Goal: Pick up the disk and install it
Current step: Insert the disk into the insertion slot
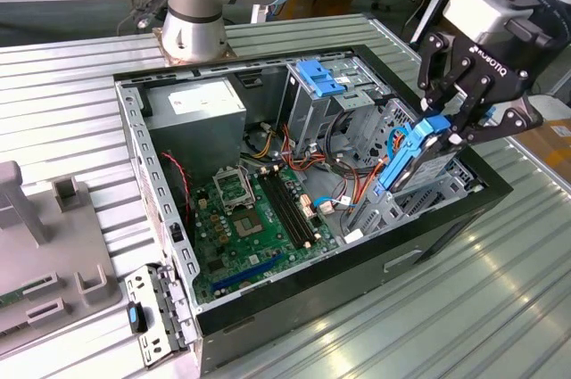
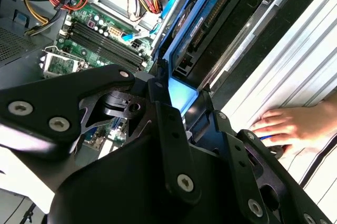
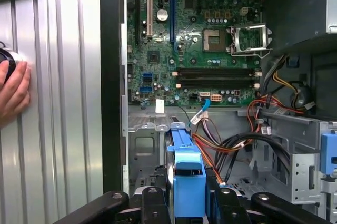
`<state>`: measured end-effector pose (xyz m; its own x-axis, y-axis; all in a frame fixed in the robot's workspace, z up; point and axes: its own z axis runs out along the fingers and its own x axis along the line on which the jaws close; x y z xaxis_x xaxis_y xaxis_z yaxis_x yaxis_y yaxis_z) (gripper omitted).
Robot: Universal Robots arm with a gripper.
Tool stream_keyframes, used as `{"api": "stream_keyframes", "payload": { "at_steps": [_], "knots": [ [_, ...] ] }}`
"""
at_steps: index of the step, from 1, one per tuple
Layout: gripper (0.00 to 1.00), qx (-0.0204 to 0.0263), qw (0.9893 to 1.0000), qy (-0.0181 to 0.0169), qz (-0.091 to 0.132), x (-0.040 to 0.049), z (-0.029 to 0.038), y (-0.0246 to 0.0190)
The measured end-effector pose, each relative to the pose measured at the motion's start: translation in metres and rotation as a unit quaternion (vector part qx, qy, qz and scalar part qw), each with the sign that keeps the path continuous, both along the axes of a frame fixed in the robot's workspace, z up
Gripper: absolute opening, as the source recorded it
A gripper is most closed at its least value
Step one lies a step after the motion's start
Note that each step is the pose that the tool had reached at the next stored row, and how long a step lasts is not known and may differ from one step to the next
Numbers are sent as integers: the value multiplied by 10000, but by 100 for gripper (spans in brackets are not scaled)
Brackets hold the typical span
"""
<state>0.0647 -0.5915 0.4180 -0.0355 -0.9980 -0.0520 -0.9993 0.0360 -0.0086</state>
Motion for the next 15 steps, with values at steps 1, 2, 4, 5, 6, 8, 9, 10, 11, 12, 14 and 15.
{"api": "stream_keyframes", "payload": {
  "at_steps": [1,2,4,5,6,8,9,10,11,12,14,15],
  "knots": [
    [36,0,10000,0,0,0,-22,-1],
    [36,0,10000,0,0,0,-34,-1],
    [36,-1,10000,0,0,0,-36,-1],
    [36,-1,10000,0,0,0,-36,-1],
    [36,1,10000,0,0,0,-50,-1],
    [36,1,10000,0,0,0,-91,-2],
    [36,0,10000,0,0,0,-107,-2],
    [36,0,10000,0,0,0,-129,-2],
    [36,1,10000,0,0,0,-148,-2],
    [36,0,10000,0,0,0,-188,-2],
    [36,-1,10000,0,0,0,-199,-2],
    [36,0,10000,0,0,0,-201,-2]
  ]
}}
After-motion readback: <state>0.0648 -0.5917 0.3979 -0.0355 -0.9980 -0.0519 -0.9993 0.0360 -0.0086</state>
